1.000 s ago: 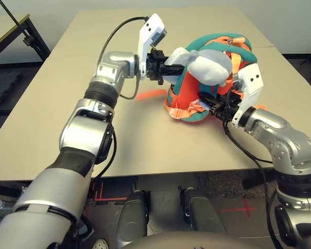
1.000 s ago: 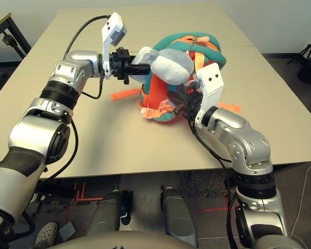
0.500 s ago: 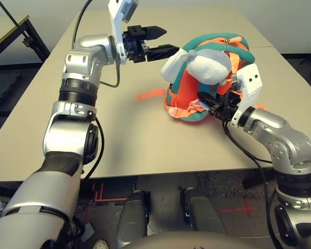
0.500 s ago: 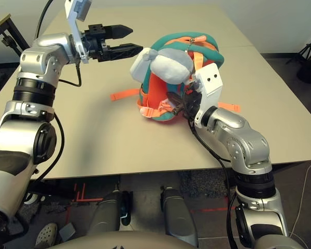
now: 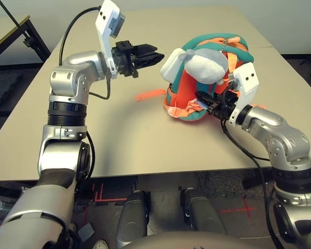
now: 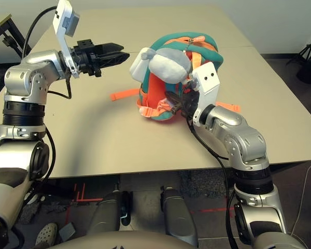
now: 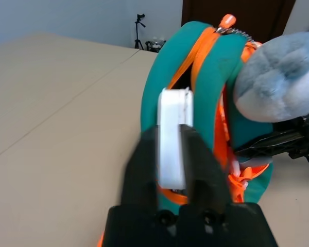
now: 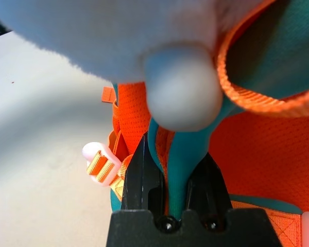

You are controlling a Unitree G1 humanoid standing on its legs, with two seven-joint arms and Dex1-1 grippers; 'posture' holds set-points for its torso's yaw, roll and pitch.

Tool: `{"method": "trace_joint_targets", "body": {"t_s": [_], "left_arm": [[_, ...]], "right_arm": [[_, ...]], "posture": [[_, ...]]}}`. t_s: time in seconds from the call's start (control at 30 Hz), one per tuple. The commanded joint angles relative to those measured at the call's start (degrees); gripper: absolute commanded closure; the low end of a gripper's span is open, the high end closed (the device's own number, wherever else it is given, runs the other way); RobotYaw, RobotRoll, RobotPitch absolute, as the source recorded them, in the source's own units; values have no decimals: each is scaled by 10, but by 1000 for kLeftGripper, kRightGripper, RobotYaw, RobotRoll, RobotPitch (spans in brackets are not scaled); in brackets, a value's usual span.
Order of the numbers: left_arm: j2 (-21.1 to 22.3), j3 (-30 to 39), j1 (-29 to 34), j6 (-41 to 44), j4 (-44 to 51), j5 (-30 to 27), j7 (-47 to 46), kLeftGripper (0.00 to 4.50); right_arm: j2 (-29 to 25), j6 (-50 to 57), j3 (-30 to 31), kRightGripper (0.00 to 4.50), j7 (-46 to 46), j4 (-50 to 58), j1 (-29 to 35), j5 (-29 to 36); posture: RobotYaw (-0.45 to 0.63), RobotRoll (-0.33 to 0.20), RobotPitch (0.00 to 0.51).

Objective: Put the pencil case into the backpack and zip it.

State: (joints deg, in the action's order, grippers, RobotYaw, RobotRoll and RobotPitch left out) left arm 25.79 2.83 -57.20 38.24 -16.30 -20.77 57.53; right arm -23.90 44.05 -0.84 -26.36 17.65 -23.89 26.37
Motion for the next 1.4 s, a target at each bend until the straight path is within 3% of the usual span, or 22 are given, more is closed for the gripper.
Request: {"method": "trace_joint_targets", "body": {"t_s": [0.03,0.17,0.33,0.47,0.6,0.83,1.03,1.2,1.4], "left_arm": [[7,-13,10,8,9,-4,0,4500],[1,-34,6,-9,-15,9,6,4500],[-33,-72,-25,-69,-117,44,10,4500],[-95,-103,-48,-155,-235,87,-2,4500],[-138,-94,-56,-204,-293,101,-27,4500],[-131,-70,-30,-195,-258,87,-26,4500],[-73,-22,-5,-92,-119,33,-24,4500],[-15,1,12,28,33,-40,1,2750],[30,-17,26,88,131,-81,17,374]], "right_arm": [[4,9,19,4318,-13,-12,2,1],[4,8,18,4318,-13,-13,3,0],[2,5,18,4318,-16,-17,4,-3],[4,-2,20,4318,-18,-24,2,-8],[6,-7,23,4318,-19,-29,0,-10],[9,-11,25,4318,-21,-31,1,-14],[9,-13,26,4318,-23,-33,2,-16],[10,-15,27,4318,-28,-38,0,-20],[12,-22,30,4318,-36,-50,-6,-26]], "posture": [[-103,0,95],[-104,0,94],[-101,0,89],[-102,0,88],[-102,0,89],[-103,0,94],[-97,0,94],[-83,0,91],[-71,0,86]]}}
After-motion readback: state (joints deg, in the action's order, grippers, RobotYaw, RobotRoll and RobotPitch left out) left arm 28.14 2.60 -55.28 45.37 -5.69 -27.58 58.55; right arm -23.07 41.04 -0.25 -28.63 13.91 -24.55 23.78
